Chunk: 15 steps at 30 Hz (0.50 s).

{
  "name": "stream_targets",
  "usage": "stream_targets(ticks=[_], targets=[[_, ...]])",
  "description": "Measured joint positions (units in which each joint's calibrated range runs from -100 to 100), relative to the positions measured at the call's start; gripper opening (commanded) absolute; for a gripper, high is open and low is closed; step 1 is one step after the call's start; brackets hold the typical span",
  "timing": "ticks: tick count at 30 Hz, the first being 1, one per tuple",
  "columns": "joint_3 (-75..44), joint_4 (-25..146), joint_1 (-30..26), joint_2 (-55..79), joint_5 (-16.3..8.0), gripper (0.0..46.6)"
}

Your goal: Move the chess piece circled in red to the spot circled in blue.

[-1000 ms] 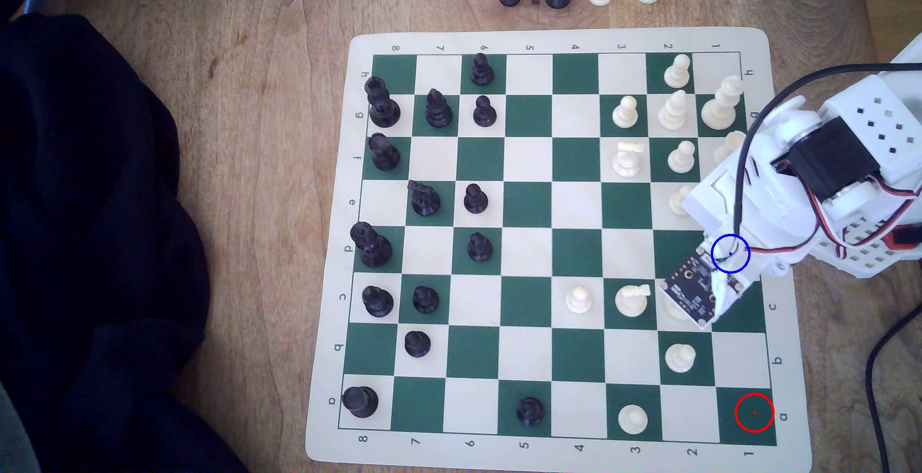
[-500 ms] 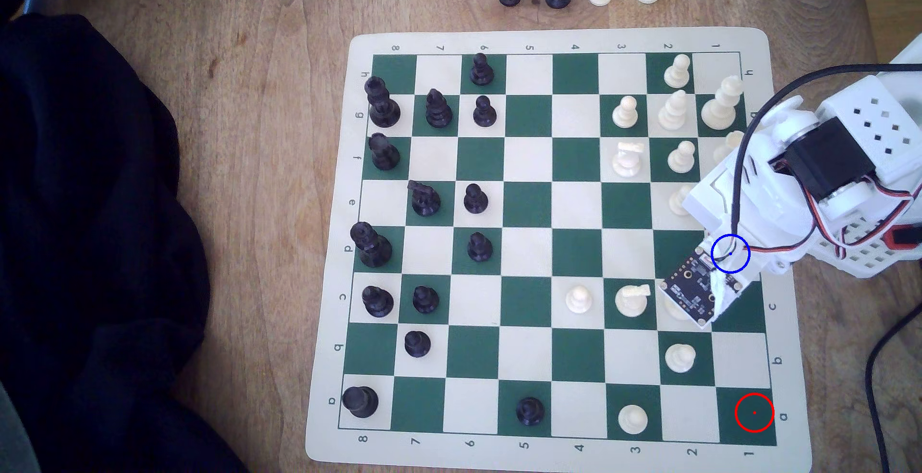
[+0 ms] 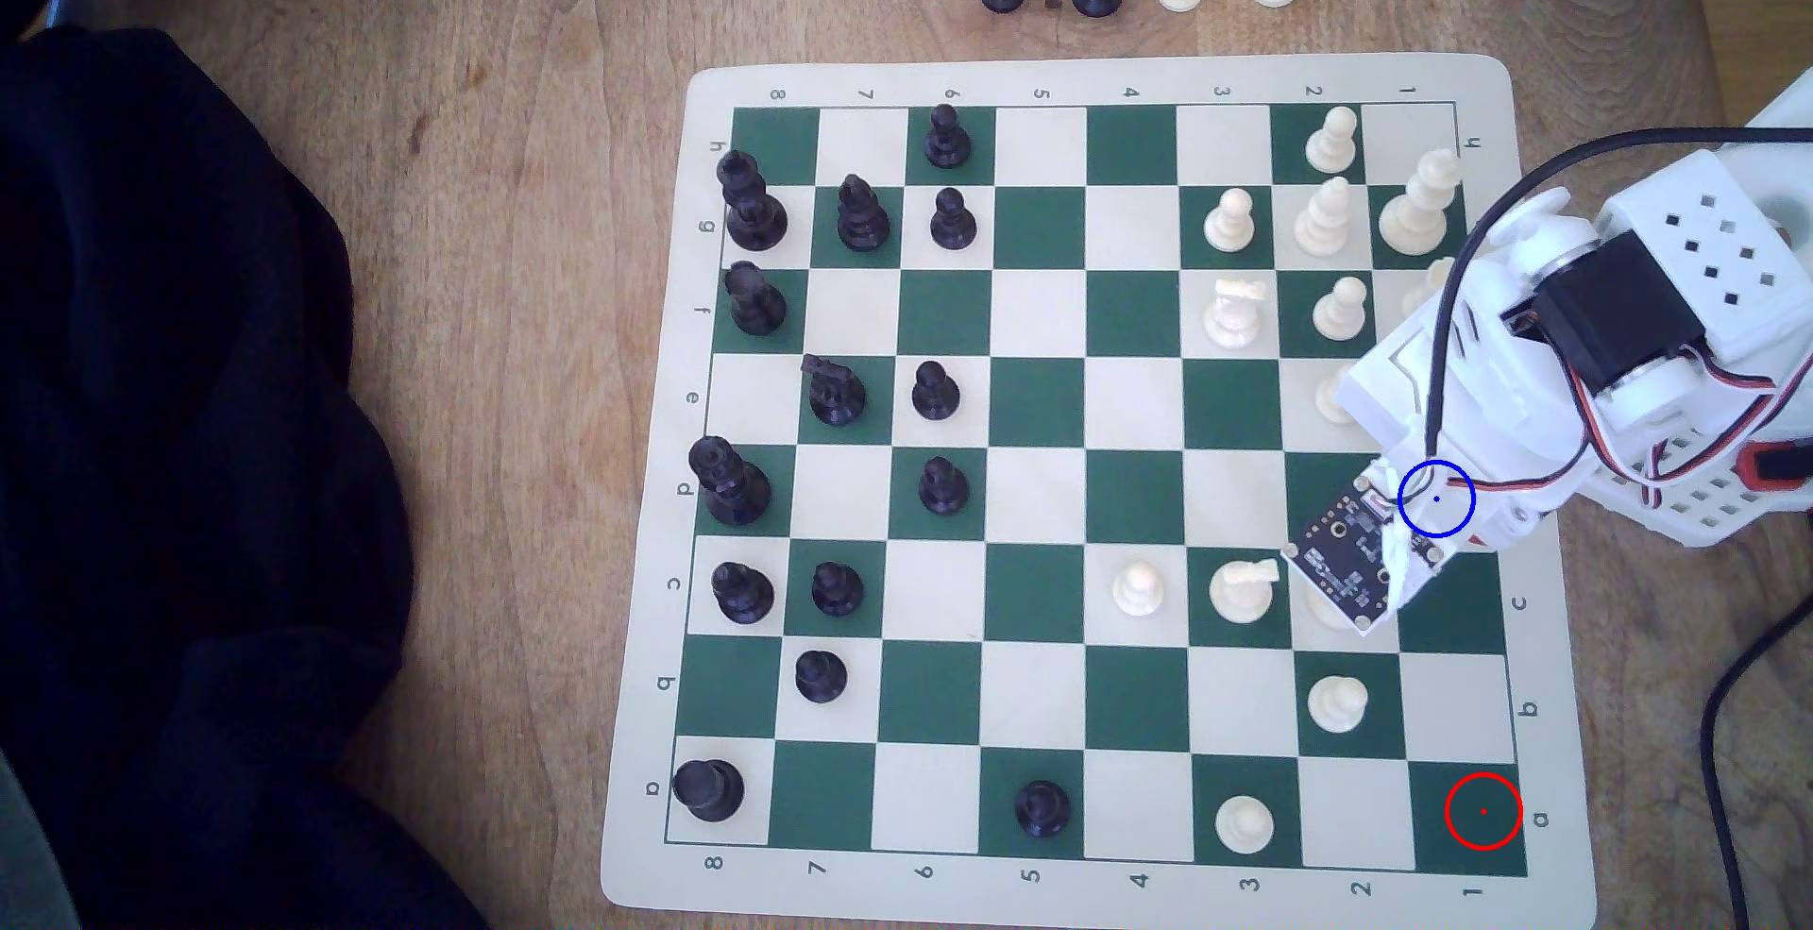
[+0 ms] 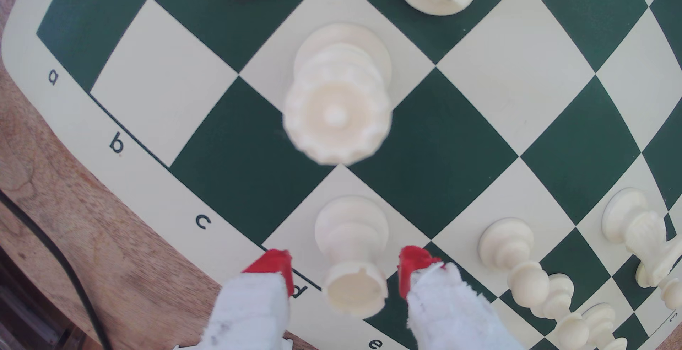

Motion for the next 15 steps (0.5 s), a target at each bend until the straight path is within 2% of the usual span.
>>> stream_targets(ticks=[15], targets=[[-6.87,10.36,0.22,-6.62,0.0,18.1]])
